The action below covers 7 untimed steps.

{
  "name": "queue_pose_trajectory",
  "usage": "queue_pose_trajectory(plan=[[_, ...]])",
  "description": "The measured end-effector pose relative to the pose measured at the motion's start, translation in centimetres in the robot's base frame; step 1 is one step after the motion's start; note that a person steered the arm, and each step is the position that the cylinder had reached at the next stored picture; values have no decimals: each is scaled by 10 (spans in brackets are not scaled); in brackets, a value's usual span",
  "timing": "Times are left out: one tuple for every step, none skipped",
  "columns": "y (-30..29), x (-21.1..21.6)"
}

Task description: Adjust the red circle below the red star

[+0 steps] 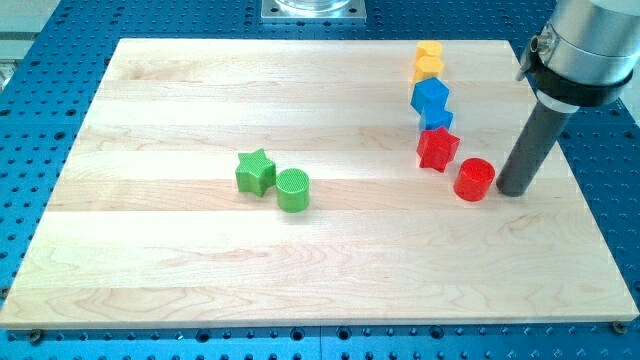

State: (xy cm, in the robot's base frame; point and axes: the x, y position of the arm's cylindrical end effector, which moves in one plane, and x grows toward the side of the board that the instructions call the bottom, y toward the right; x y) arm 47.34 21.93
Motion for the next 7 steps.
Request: queue_pose_trajectory(plan=[[-12,0],[-30,0],[-26,3],[-43,64],[-127,101],[-204,107],[-258,92]])
